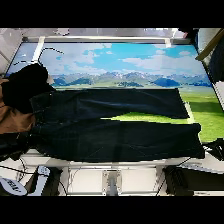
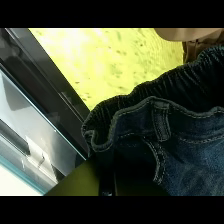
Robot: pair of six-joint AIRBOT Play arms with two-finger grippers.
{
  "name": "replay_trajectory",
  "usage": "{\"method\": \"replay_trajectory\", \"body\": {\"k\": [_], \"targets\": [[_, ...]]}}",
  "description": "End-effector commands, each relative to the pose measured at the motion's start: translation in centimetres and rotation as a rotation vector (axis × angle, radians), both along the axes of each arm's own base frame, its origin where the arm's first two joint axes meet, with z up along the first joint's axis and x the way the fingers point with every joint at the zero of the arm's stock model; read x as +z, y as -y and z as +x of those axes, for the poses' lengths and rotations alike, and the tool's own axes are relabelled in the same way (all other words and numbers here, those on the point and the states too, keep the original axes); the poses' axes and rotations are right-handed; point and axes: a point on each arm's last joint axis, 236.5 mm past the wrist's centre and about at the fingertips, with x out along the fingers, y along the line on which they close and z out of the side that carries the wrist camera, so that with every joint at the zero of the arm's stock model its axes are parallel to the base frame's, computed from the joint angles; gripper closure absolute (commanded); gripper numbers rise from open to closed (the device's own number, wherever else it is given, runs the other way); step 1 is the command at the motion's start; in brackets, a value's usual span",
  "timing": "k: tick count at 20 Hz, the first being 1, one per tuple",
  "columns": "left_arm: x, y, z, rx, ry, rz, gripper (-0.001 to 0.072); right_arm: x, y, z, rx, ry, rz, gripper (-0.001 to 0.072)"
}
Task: Fold the clothes and pants, and hang the long-sleeved shirts on hangers.
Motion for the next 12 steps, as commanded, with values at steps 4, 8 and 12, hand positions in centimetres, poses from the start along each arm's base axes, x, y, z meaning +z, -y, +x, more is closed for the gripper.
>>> {"method": "replay_trajectory", "body": {"k": [4, 8, 12], "targets": [[0.0, 0.0, 0.0, 0.001, 0.0, 0.0, 0.0685, -1.5, -2.3, -1.4, 0.04, -0.042, 0.058, 0.0304], [0.0, 0.0, 0.0, 0.001, 0.0, 0.0, 0.0685, -1.2, -3.8, -1.6, 0.069, -0.036, 0.113, 0.0329], [0.7, -0.2, 0.2, -0.009, 0.006, 0.002, 0.0686, 2.1, -4.3, -1.0, 0.11, 0.007, 0.178, 0.0648]]}}
